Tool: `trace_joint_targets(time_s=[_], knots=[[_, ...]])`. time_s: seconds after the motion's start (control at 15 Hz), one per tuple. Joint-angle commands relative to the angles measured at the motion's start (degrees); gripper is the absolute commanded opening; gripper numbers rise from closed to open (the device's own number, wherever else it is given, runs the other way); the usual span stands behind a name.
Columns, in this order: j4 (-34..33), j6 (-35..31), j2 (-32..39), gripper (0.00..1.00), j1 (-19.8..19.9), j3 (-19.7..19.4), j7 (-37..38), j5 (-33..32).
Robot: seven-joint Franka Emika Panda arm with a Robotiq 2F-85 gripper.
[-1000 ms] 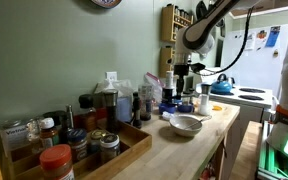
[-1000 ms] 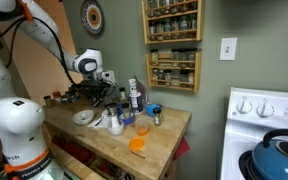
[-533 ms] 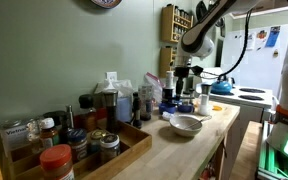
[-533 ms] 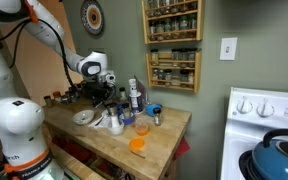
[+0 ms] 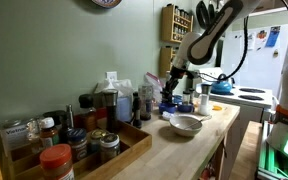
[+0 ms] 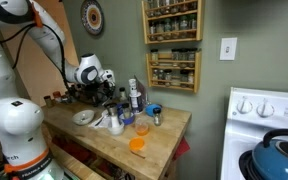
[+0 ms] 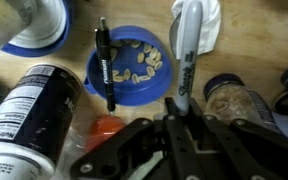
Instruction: Remove the marker from the grey bowl and put it on the blue cup on the left side of the other blue up
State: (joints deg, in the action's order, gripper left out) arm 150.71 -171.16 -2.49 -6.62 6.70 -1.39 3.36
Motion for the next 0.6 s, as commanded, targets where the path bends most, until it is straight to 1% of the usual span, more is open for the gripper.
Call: trace_joint_targets(time_s=[0.0, 0.07, 0.2, 0.27, 0.33, 0.4, 0.53], knots=[[4.36, -3.61, -3.63, 0.04, 12.2, 3.69, 10.07, -15.91], [4.06, -1.38, -5.65, 0.04, 15.4, 4.91, 13.42, -20.64], [2.41, 5.41, -8.99, 0.04, 22.45, 10.93, 22.49, -30.21], [1.82, 7.44, -8.57, 0.04, 22.23, 12.41, 26.42, -33.6], [1.44, 9.52, -7.19, 0.04, 19.27, 13.2, 26.98, -32.41], [1.29, 5.25, -6.42, 0.15, 20.5, 9.72, 21.95, -30.32], [1.28, 8.01, -6.98, 0.15, 19.43, 12.73, 25.12, -30.86]])
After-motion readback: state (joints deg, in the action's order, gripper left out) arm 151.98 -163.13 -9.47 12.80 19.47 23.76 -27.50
